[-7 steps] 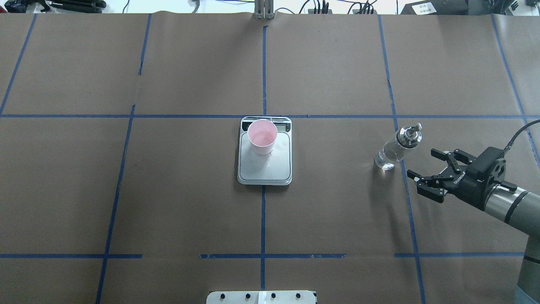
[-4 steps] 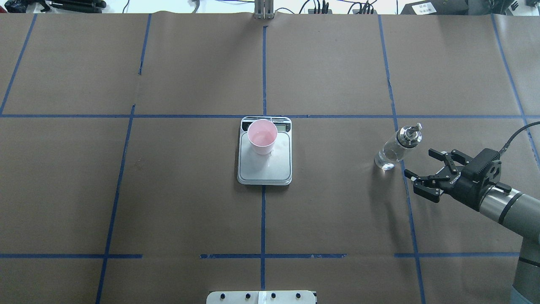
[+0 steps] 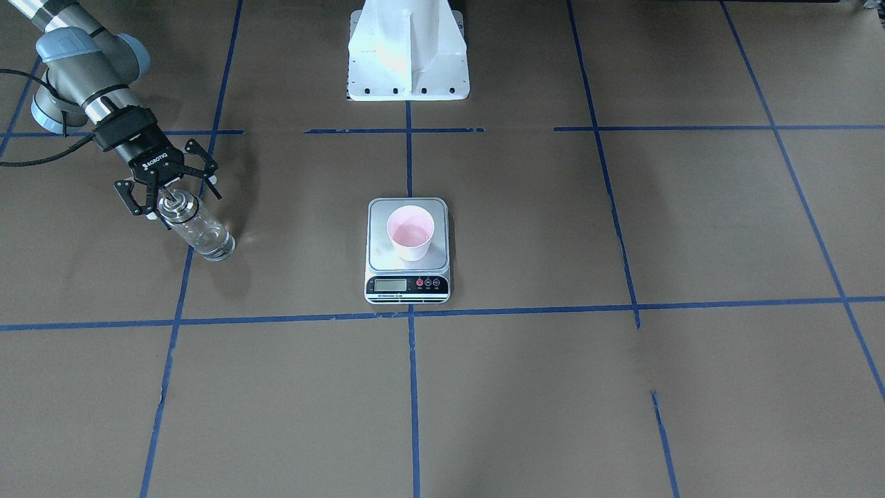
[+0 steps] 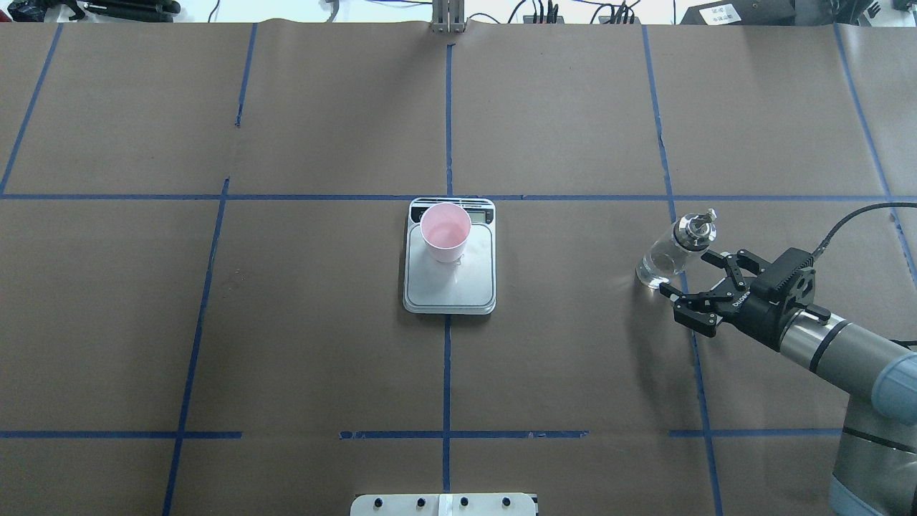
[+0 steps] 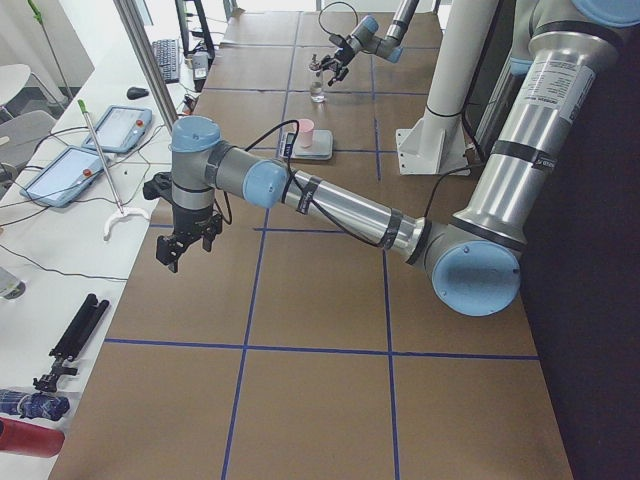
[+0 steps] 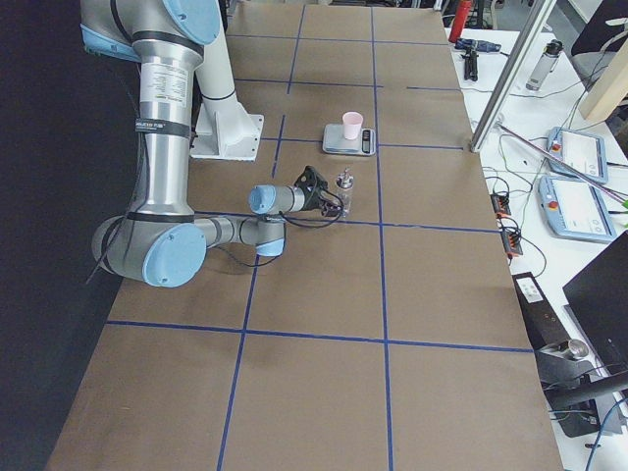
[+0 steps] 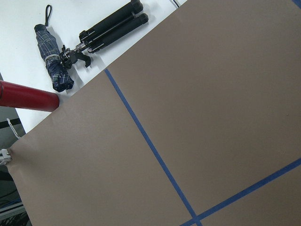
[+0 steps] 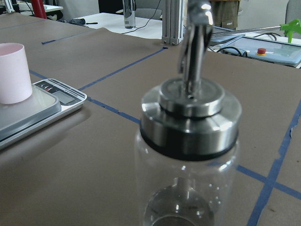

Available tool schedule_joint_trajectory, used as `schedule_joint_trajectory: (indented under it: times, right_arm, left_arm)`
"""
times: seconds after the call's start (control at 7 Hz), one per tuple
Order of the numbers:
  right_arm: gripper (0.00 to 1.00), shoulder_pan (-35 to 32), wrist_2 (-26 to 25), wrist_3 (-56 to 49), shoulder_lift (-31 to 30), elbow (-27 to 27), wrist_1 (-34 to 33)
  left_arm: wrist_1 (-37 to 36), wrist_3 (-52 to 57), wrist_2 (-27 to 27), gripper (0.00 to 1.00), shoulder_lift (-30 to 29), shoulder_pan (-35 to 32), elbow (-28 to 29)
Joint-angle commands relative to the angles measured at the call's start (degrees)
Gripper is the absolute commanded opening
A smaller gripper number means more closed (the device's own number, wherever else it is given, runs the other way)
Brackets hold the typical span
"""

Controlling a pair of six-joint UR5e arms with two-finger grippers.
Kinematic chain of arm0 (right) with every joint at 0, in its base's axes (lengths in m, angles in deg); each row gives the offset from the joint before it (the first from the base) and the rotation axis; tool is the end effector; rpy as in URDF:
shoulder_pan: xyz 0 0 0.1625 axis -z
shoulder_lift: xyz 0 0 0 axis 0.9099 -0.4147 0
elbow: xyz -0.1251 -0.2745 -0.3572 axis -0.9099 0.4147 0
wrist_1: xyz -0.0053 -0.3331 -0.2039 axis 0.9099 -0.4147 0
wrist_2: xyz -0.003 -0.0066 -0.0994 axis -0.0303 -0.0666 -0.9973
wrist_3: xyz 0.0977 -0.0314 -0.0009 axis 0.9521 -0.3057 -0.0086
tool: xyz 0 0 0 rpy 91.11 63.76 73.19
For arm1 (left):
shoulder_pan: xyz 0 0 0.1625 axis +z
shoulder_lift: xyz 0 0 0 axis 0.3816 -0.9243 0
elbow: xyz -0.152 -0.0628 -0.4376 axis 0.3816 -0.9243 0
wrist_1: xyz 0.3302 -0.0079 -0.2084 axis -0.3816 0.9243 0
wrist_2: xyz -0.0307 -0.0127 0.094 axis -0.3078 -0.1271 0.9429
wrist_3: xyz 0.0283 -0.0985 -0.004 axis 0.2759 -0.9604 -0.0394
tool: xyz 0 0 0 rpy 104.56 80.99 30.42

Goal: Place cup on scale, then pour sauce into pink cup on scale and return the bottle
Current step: 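Close the right gripper around the glass bottle below its steel cap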

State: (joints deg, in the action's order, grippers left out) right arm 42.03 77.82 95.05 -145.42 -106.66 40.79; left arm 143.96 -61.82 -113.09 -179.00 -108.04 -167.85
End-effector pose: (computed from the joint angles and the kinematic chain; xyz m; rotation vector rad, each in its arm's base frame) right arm -0.3197 -0.3204 0.5640 1.1573 -1.0127 -0.1786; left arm -0.0343 -0.6282 0.5152 0.4248 0.4744 0.4678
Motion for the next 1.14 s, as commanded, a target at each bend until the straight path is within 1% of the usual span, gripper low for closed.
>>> schedule_joint_trajectory:
  times: [0.0,0.29,0.57,1.0]
  right_arm:
    - [0.98,0.01,-0.18,0.06,0.94,0.30,0.04]
    - [0.98,0.01,-0.44,-0.03,1.03,0.39,0.04]
    - [0.98,-0.17,-2.19,-0.12,1.47,0.39,-0.31]
    - [0.98,-1.66,-2.46,-0.12,5.33,4.07,-0.31]
  left_arm:
    - [0.00,-0.09,0.00,1.00,-0.09,0.00,0.00]
    - [0.00,-0.09,0.00,1.00,-0.09,0.00,0.00]
    - [-0.09,-0.18,0.08,1.00,-0.09,0.00,0.00]
    - [0.00,-0.09,0.08,1.00,0.00,0.00,0.00]
